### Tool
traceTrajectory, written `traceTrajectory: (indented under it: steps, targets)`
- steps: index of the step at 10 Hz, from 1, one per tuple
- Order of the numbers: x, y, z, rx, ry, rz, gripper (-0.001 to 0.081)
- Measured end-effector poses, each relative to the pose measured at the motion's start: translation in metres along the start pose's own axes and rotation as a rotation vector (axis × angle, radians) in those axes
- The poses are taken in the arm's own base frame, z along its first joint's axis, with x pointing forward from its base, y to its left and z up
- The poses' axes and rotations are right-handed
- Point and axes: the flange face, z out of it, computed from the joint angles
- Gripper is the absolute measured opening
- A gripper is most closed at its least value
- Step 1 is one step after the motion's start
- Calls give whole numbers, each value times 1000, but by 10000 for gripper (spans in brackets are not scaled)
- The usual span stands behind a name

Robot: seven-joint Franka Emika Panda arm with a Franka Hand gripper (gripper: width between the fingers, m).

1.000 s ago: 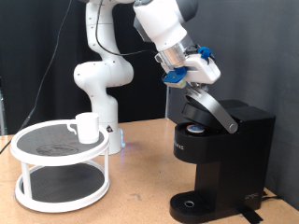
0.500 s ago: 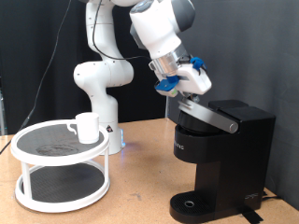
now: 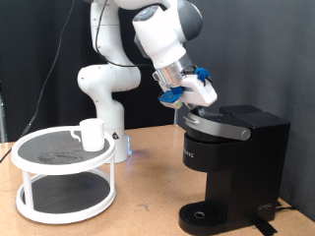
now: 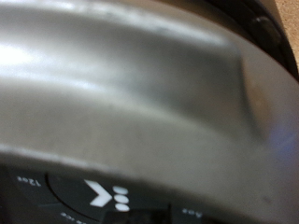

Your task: Make a cup of coffee with the keurig machine

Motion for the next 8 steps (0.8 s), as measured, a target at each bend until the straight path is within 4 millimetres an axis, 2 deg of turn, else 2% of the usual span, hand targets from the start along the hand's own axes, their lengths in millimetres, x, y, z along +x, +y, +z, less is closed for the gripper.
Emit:
traceTrajectory:
  steps: [8]
  targets:
    - [17,-1,11,84,-213,-105,0]
